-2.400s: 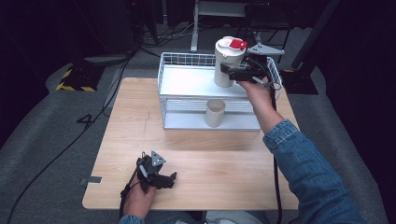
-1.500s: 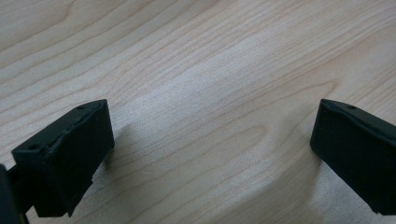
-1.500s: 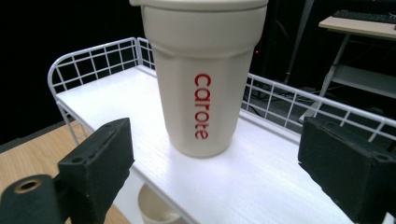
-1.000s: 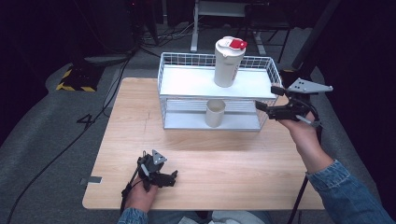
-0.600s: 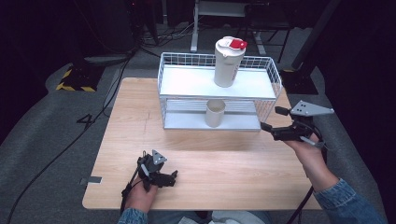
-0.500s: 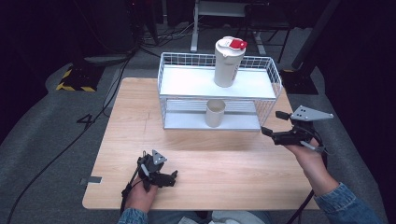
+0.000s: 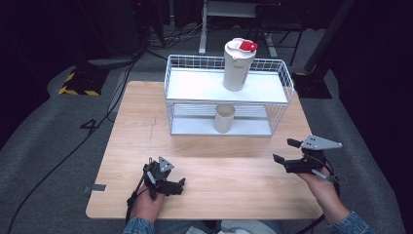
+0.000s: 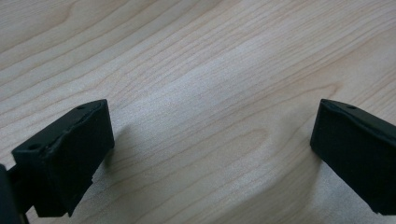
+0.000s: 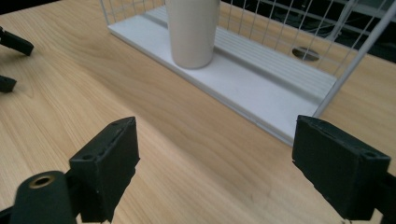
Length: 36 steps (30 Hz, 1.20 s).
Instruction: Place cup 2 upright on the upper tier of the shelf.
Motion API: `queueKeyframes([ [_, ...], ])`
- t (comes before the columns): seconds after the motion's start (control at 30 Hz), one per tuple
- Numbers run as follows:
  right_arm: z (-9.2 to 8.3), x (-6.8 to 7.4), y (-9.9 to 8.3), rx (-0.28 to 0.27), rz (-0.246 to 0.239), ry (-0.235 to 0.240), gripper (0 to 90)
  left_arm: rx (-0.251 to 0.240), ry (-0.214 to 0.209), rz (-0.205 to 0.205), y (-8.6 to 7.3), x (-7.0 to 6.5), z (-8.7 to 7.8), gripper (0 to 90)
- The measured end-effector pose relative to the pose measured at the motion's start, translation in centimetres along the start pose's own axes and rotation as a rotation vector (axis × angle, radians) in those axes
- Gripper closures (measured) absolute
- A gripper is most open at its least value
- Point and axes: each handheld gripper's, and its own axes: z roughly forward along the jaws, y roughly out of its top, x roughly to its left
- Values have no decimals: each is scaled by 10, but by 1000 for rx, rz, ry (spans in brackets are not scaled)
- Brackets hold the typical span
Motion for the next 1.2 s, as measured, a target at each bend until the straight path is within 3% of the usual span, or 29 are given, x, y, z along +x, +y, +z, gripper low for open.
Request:
queueKeyframes([
  [0.57,19,5,-70,139,14,-39,147,0,0,0,0,0,0,0],
  [0.97,27,14,-86,185,3,-93,132,1,1,0,0,0,0,0],
  [1.1,28,14,-86,203,47,-116,73,2,0,2,0,0,0,0],
  [1.17,30,9,-86,227,60,-123,0,2,-2,0,0,0,0,0],
  [1.2,30,7,-86,241,110,-115,2,2,-2,1,0,0,0,0],
])
